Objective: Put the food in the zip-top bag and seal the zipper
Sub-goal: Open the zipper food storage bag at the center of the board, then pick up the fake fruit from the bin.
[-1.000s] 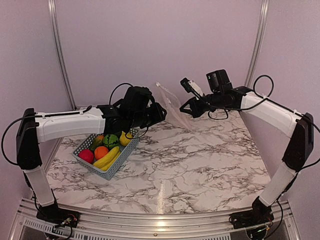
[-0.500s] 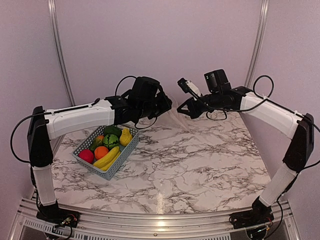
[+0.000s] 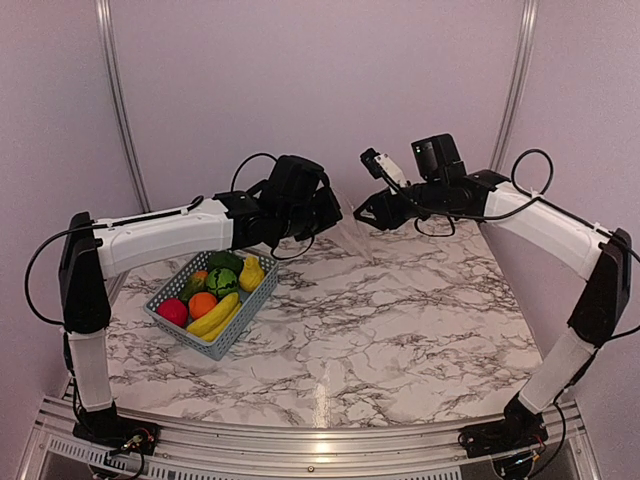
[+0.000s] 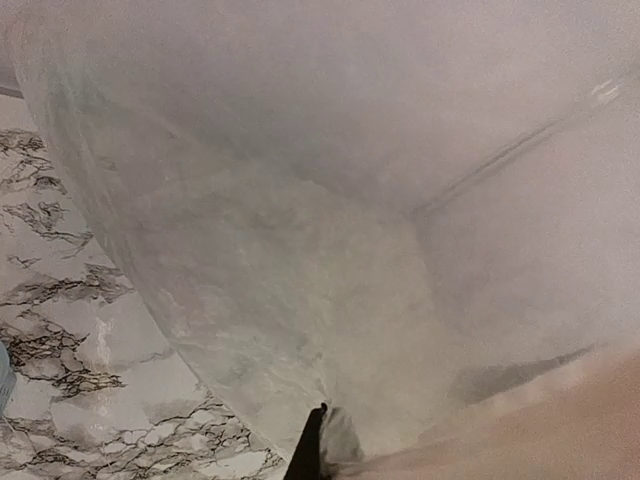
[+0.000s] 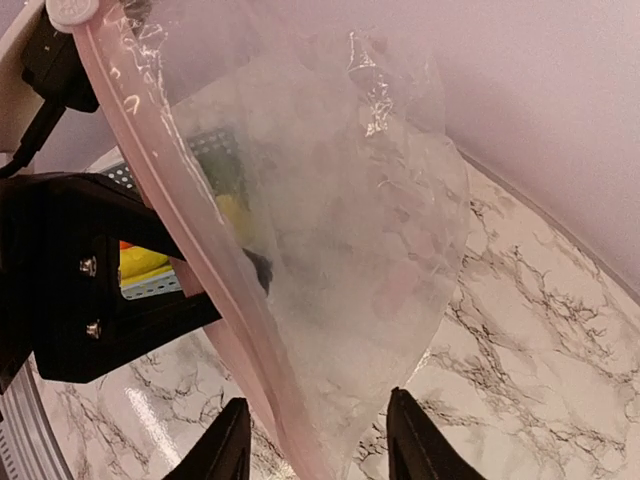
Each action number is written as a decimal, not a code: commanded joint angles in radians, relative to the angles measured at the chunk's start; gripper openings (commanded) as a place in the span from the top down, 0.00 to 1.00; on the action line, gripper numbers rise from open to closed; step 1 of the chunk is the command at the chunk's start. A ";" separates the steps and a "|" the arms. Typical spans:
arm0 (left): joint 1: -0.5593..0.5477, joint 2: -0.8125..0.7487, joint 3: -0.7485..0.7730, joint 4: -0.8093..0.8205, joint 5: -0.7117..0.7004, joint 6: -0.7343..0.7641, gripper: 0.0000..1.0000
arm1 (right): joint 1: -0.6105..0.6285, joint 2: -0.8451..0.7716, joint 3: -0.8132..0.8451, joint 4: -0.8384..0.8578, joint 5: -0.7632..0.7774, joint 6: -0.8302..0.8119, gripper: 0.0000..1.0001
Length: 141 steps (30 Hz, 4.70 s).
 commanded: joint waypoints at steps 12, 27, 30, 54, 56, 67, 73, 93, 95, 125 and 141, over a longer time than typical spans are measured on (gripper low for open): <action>-0.022 -0.013 0.021 0.026 0.039 0.083 1.00 | 0.042 0.078 0.112 0.053 0.248 -0.054 0.91; -0.022 -0.070 -0.065 0.065 0.069 0.128 1.00 | -0.050 0.094 0.142 0.098 0.458 -0.110 1.00; -0.022 -0.073 -0.066 0.063 0.070 0.138 1.00 | -0.051 0.088 0.128 0.097 0.432 -0.131 1.00; 0.086 -0.386 -0.305 -0.212 -0.217 0.432 0.24 | -0.367 -0.021 0.105 0.079 0.430 -0.264 1.00; 0.099 -0.428 -0.359 -0.226 -0.207 0.389 0.25 | -0.403 -0.033 0.109 0.079 0.446 -0.249 1.00; 0.099 -0.385 -0.395 -0.109 0.019 0.243 0.35 | -0.239 -0.066 -0.194 -0.037 -0.132 -0.084 1.00; 0.105 -0.337 -0.330 -0.267 0.026 0.291 0.31 | -0.212 -0.020 -0.216 -0.023 -0.157 -0.089 1.00; 0.180 -0.440 -0.487 -0.592 0.031 0.197 0.30 | -0.244 0.107 -0.061 -0.170 -0.298 -0.324 1.00; 0.208 -0.401 -0.466 -0.591 0.073 0.203 0.32 | -0.246 0.100 -0.055 -0.191 -0.292 -0.343 1.00; 0.380 0.181 -0.010 -0.544 0.176 0.278 0.53 | -0.268 0.128 0.062 -0.381 -0.173 -0.447 1.00; 0.367 -0.062 -0.022 -0.529 0.205 0.321 0.90 | -0.261 0.151 0.220 -0.515 -0.152 -0.416 1.00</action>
